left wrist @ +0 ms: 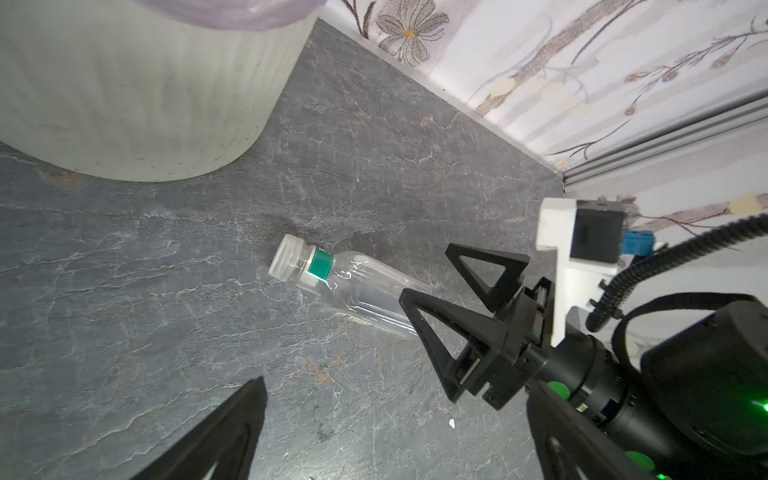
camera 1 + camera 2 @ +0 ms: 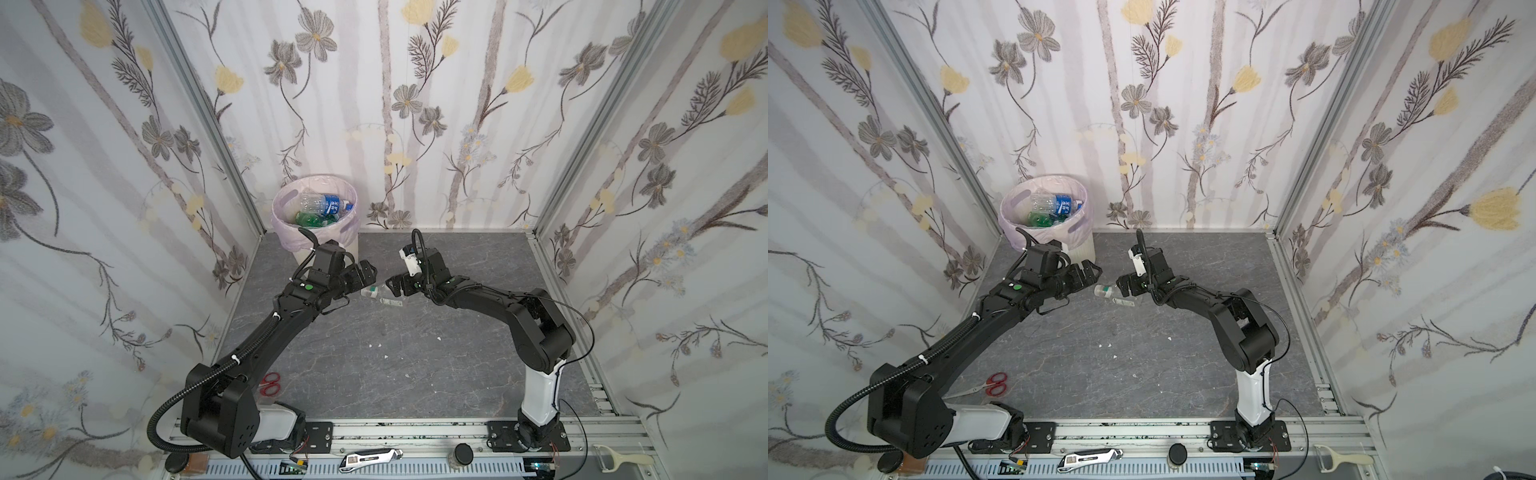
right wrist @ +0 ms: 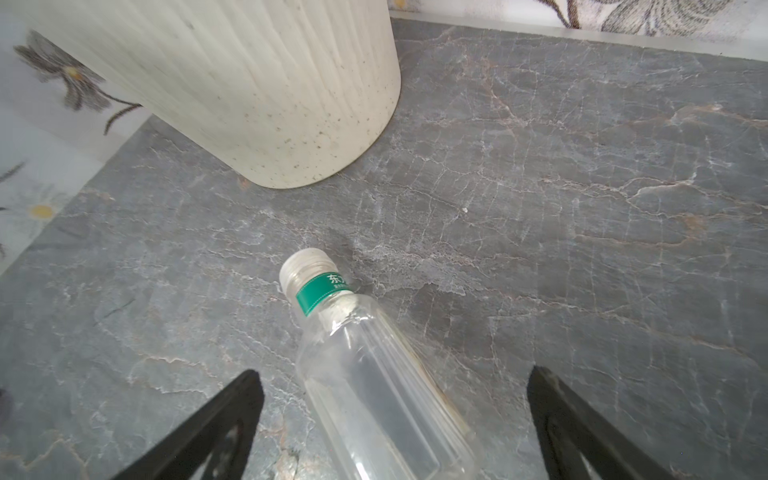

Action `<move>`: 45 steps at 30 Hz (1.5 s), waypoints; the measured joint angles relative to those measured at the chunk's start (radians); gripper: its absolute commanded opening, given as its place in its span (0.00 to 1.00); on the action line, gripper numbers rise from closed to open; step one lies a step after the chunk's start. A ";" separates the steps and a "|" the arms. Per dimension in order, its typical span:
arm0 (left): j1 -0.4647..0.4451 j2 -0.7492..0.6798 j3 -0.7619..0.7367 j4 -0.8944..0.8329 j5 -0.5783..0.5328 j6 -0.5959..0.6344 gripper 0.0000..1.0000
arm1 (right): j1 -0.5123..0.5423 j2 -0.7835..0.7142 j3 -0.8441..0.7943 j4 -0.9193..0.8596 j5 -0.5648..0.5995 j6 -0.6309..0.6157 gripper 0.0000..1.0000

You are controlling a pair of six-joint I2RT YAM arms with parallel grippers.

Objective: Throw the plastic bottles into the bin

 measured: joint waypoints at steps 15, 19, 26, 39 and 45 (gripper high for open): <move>0.023 -0.003 -0.036 0.038 0.048 -0.024 1.00 | 0.076 0.122 0.097 -0.206 0.056 -0.126 0.86; 0.027 -0.001 -0.041 0.045 0.060 -0.031 1.00 | 0.077 0.122 0.095 -0.229 0.080 -0.126 0.70; 0.030 -0.006 -0.066 0.084 0.092 -0.072 1.00 | 0.077 0.105 0.076 -0.242 0.076 -0.124 0.53; 0.041 -0.011 -0.113 0.269 0.149 -0.265 0.97 | 0.076 -0.207 -0.070 -0.216 -0.037 -0.044 0.53; 0.041 0.021 -0.073 0.333 0.130 -0.316 0.91 | 0.076 -0.335 -0.130 -0.184 -0.085 -0.008 0.53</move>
